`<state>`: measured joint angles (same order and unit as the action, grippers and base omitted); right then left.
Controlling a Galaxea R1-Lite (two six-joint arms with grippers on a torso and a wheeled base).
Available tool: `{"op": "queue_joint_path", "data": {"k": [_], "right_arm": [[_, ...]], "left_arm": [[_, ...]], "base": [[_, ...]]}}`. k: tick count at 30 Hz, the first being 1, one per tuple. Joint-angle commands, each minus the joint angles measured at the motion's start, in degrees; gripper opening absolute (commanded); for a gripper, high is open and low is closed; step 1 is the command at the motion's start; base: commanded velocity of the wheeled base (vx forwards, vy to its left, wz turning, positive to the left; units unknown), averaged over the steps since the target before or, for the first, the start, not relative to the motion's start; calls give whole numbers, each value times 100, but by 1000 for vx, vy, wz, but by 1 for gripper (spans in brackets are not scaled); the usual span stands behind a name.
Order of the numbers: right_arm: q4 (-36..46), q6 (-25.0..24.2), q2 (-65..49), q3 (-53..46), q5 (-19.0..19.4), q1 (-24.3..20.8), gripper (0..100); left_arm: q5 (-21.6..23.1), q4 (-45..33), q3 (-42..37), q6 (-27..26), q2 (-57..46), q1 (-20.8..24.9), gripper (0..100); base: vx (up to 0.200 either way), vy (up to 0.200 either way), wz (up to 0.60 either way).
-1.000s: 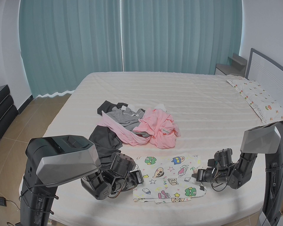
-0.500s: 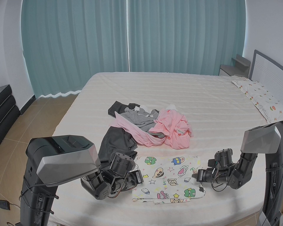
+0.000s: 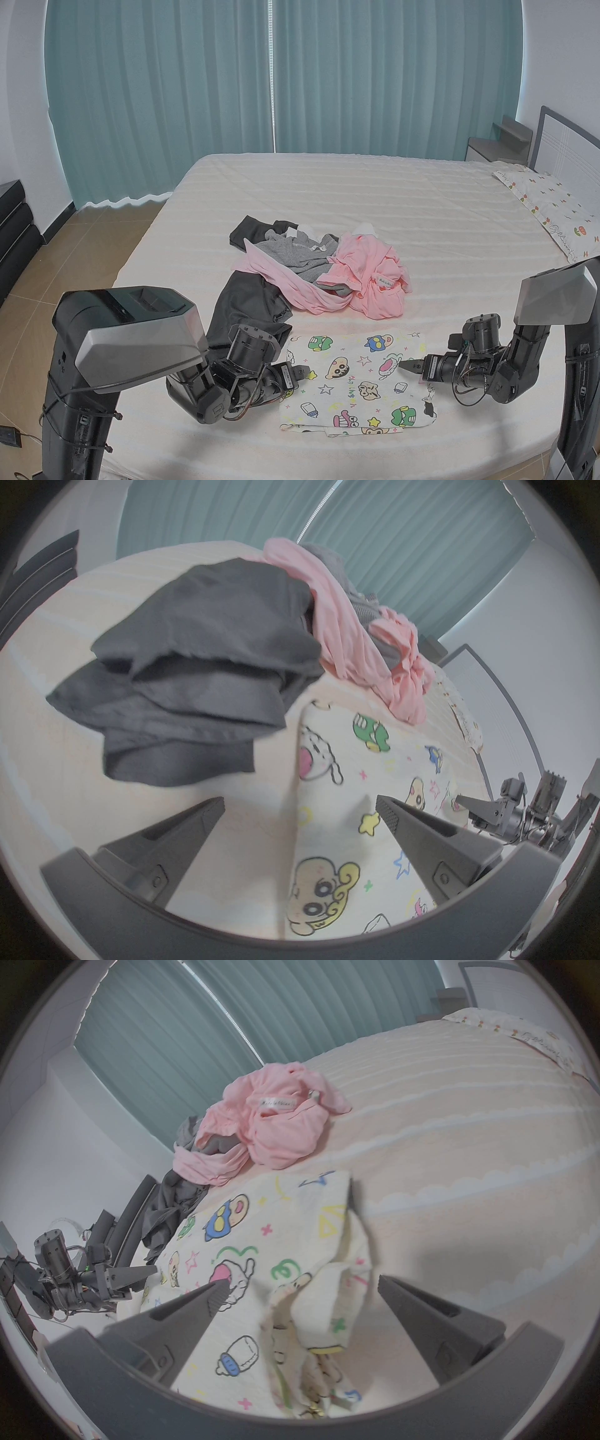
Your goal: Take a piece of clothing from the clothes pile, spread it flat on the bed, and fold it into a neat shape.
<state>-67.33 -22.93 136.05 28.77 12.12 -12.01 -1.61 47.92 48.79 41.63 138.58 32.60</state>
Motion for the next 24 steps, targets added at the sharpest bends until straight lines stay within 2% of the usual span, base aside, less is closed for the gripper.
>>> {"op": "queue_joint_path", "data": {"k": [1,7,12,15,16,17,19,20,24], "right_arm": [[-184,-18,-518,-240,-227,164,100],[-562,-27,-1827,-996,-377,577,100],[-1494,-27,-3163,-2139,-447,779,100],[-1845,-1,-4165,-2877,-456,788,100],[-1845,-1,-4165,-2877,-456,788,100],[-1669,-27,-4816,-2877,-473,770,100],[-1160,-18,-5624,-2877,-465,884,100],[-826,-1,-6125,-2877,-438,999,100],[115,43,-7364,-2877,-394,990,100]], "left_arm": [[47,279,-431,-76,-683,-351,100],[20,358,-1240,-85,-2239,-658,100],[-24,349,-2005,-94,-4076,-667,100],[-402,200,-2409,-120,-5280,-597,100],[-402,200,-2409,-120,-5280,-597,100],[-762,-2,-2541,-182,-5825,-535,100],[-1140,-301,-2673,-234,-6475,-465,100],[-1280,-521,-2761,-278,-6871,-430,100],[-1588,-1338,-2804,-639,-7943,-236,100]], "base": [[0,0,0],[0,0,0],[0,0,0],[0,0,0],[0,0,0],[0,0,0],[0,0,0],[0,0,0],[0,0,0]]}}
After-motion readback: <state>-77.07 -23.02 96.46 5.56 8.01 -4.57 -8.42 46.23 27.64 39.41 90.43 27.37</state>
